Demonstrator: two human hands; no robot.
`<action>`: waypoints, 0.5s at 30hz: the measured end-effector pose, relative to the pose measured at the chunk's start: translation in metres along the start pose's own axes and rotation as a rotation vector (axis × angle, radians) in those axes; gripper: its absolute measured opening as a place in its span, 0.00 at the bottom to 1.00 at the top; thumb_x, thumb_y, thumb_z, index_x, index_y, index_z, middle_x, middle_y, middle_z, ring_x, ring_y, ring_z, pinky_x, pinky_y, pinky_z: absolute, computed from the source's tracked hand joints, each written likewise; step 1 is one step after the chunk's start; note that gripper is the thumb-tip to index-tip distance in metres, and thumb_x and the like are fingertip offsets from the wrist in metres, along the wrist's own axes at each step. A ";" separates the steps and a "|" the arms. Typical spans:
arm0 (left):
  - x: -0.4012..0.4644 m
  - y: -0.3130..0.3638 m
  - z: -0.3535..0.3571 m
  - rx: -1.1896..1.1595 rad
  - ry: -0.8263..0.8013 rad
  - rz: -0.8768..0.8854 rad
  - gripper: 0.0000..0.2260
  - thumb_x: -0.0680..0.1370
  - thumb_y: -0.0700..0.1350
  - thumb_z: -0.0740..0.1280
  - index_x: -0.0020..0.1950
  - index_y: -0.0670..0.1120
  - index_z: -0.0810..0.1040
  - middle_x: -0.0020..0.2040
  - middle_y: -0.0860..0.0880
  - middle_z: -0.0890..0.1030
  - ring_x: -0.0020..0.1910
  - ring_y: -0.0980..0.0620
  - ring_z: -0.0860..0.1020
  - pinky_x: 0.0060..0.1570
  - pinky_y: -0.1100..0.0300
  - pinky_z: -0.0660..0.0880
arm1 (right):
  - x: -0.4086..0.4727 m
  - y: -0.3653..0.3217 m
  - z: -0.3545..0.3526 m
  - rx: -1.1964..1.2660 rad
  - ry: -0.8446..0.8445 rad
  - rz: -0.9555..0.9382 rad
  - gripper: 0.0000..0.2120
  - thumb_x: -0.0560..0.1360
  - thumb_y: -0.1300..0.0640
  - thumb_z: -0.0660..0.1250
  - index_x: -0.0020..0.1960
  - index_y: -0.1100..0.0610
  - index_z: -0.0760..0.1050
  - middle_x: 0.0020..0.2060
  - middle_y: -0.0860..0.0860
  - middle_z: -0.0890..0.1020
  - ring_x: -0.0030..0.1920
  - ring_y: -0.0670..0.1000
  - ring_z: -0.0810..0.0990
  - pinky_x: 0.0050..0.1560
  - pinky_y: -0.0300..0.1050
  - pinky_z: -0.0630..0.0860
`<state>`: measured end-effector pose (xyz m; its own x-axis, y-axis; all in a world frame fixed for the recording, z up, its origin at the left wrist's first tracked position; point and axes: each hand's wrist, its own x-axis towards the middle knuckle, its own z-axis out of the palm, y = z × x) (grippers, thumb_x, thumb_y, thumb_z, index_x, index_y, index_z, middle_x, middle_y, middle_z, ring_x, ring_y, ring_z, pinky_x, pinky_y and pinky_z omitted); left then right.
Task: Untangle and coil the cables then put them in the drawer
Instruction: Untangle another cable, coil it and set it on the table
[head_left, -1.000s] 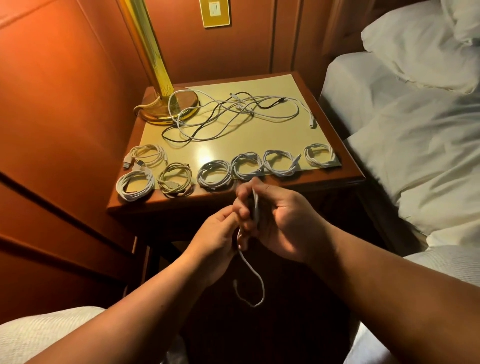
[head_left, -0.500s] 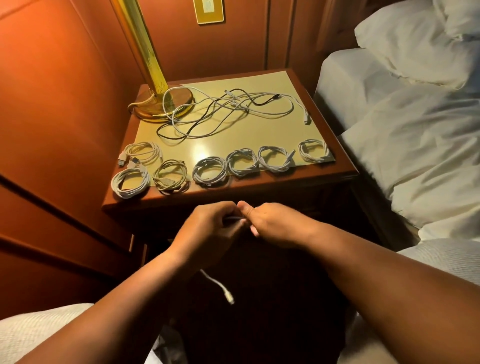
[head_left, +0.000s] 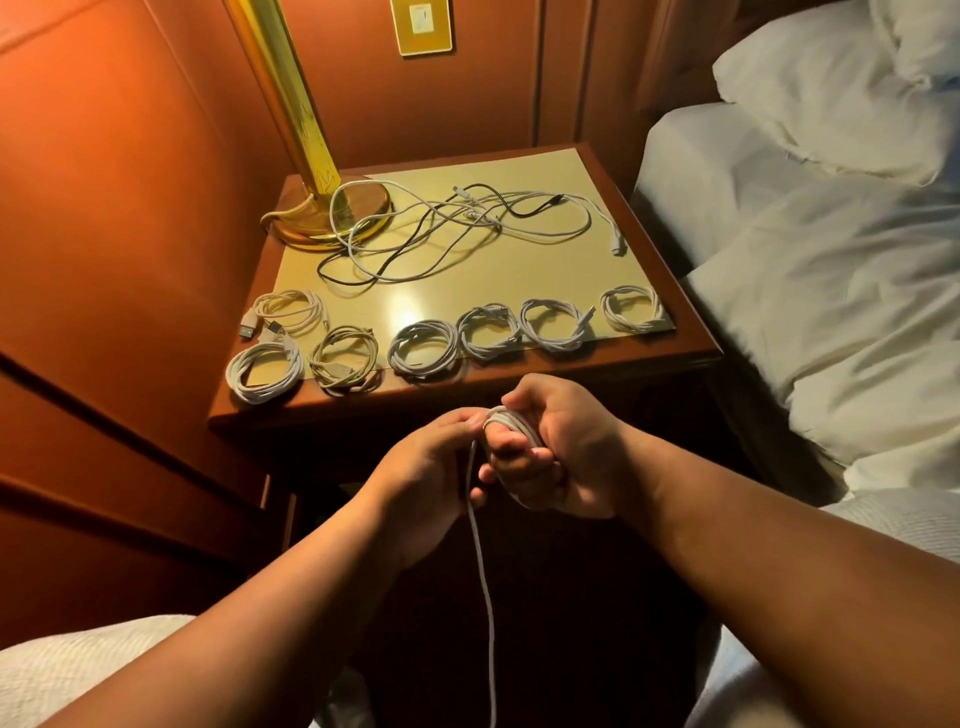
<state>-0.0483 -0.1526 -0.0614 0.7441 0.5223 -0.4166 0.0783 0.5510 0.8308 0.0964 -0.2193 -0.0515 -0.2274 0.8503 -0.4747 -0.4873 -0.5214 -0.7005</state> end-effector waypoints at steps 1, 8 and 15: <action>-0.001 0.000 0.001 -0.026 -0.006 -0.025 0.12 0.74 0.47 0.64 0.52 0.45 0.82 0.44 0.43 0.77 0.38 0.50 0.72 0.34 0.58 0.63 | 0.000 0.000 0.000 0.019 -0.021 -0.004 0.22 0.77 0.46 0.47 0.30 0.57 0.63 0.20 0.49 0.62 0.18 0.46 0.57 0.23 0.38 0.52; -0.003 0.002 0.005 -0.198 -0.030 -0.121 0.07 0.70 0.46 0.69 0.39 0.45 0.84 0.46 0.40 0.82 0.52 0.40 0.78 0.65 0.43 0.69 | 0.001 0.001 0.003 0.083 -0.250 -0.082 0.18 0.77 0.48 0.51 0.32 0.55 0.67 0.22 0.47 0.64 0.22 0.46 0.56 0.27 0.43 0.47; -0.010 -0.001 0.017 -0.333 0.034 0.001 0.21 0.79 0.44 0.58 0.29 0.44 0.80 0.30 0.42 0.80 0.29 0.46 0.80 0.31 0.57 0.79 | 0.002 0.004 0.009 0.115 -0.238 -0.173 0.19 0.80 0.49 0.50 0.35 0.56 0.67 0.25 0.49 0.66 0.25 0.47 0.61 0.27 0.41 0.57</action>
<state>-0.0447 -0.1692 -0.0515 0.7213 0.5409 -0.4326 -0.1477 0.7303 0.6669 0.0863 -0.2191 -0.0505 -0.3169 0.9257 -0.2065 -0.6246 -0.3675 -0.6890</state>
